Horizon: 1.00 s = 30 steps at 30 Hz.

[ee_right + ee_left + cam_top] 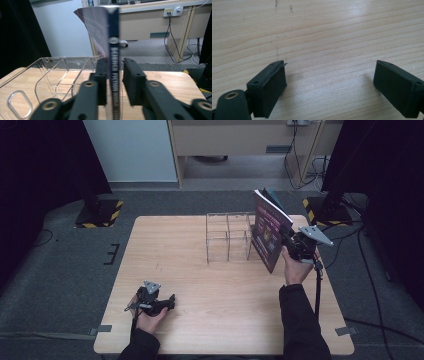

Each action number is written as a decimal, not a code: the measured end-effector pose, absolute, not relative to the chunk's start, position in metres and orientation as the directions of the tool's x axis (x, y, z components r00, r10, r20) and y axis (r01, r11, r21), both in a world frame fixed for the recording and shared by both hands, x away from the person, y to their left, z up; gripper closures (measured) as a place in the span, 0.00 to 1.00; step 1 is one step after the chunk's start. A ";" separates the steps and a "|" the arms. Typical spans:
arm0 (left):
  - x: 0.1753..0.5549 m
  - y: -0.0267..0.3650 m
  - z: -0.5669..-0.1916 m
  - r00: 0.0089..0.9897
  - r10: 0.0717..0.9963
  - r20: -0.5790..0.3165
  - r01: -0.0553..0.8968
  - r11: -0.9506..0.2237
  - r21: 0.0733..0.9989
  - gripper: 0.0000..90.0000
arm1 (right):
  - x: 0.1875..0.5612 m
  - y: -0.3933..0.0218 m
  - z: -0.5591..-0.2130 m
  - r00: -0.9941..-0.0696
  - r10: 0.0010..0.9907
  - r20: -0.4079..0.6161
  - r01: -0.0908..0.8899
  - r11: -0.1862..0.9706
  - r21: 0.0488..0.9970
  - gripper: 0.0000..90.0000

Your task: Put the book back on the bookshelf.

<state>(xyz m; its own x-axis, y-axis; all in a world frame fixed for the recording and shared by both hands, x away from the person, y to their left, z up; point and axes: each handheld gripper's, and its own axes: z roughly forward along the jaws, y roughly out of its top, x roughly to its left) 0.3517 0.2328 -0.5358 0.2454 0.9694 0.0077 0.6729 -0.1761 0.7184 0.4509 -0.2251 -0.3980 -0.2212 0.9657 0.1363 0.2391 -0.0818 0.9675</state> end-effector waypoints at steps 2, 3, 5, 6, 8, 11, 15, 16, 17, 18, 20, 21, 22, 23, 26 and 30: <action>0.352 0.233 -0.536 0.245 0.969 0.008 0.673 -0.176 0.719 0.11 | 0.451 -0.223 -0.398 -0.222 0.963 0.151 0.243 -0.095 0.965 0.91; 0.352 0.233 -0.536 0.246 0.969 0.008 0.673 -0.176 0.718 0.11 | 0.451 -0.222 -0.398 -0.214 0.965 0.149 0.242 -0.096 0.966 0.92; 0.352 0.233 -0.536 0.246 0.969 0.008 0.673 -0.176 0.718 0.11 | 0.451 -0.221 -0.399 -0.199 0.969 0.150 0.244 -0.099 0.965 0.93; 0.352 0.233 -0.536 0.246 0.969 0.008 0.673 -0.177 0.718 0.11 | 0.450 -0.221 -0.400 -0.193 0.968 0.163 0.239 -0.115 0.964 0.93; 0.352 0.233 -0.536 0.247 0.969 0.008 0.673 -0.177 0.718 0.11 | 0.450 -0.223 -0.402 -0.187 0.962 0.199 0.232 -0.154 0.960 0.93; 0.352 0.233 -0.536 0.246 0.969 0.008 0.673 -0.177 0.718 0.11 | 0.451 -0.224 -0.405 -0.184 0.954 0.236 0.215 -0.195 0.957 0.94; 0.352 0.233 -0.536 0.247 0.969 0.008 0.673 -0.178 0.718 0.11 | 0.452 -0.221 -0.407 -0.183 0.956 0.227 0.171 -0.197 0.965 0.94; 0.352 0.233 -0.536 0.247 0.969 0.008 0.673 -0.177 0.718 0.11 | 0.452 -0.220 -0.407 -0.183 0.958 0.221 0.163 -0.192 0.968 0.94; 0.352 0.233 -0.536 0.247 0.969 0.008 0.673 -0.178 0.718 0.11 | 0.453 -0.218 -0.408 -0.180 0.959 0.217 0.156 -0.190 0.969 0.94; 0.352 0.233 -0.536 0.247 0.969 0.008 0.673 -0.177 0.718 0.11 | 0.453 -0.218 -0.409 -0.180 0.959 0.218 0.156 -0.191 0.969 0.94; 0.352 0.233 -0.536 0.247 0.969 0.008 0.673 -0.177 0.718 0.11 | 0.453 -0.217 -0.411 -0.175 0.956 0.233 0.163 -0.206 0.965 0.94; 0.352 0.233 -0.536 0.247 0.969 0.008 0.673 -0.177 0.718 0.11 | 0.453 -0.218 -0.411 -0.174 0.955 0.239 0.169 -0.211 0.963 0.93; 0.352 0.233 -0.536 0.246 0.969 0.008 0.673 -0.177 0.718 0.11 | 0.453 -0.218 -0.412 -0.175 0.954 0.241 0.176 -0.211 0.962 0.93; 0.352 0.233 -0.536 0.246 0.969 0.008 0.673 -0.177 0.718 0.11 | 0.453 -0.219 -0.411 -0.179 0.954 0.239 0.183 -0.206 0.961 0.93; 0.352 0.233 -0.536 0.247 0.969 0.009 0.674 -0.178 0.717 0.11 | 0.455 -0.222 -0.410 -0.168 0.962 0.217 0.208 -0.180 0.961 0.83; 0.352 0.233 -0.536 0.246 0.969 0.008 0.673 -0.177 0.718 0.11 | 0.454 -0.227 -0.409 -0.170 0.967 0.192 0.206 -0.155 0.966 0.69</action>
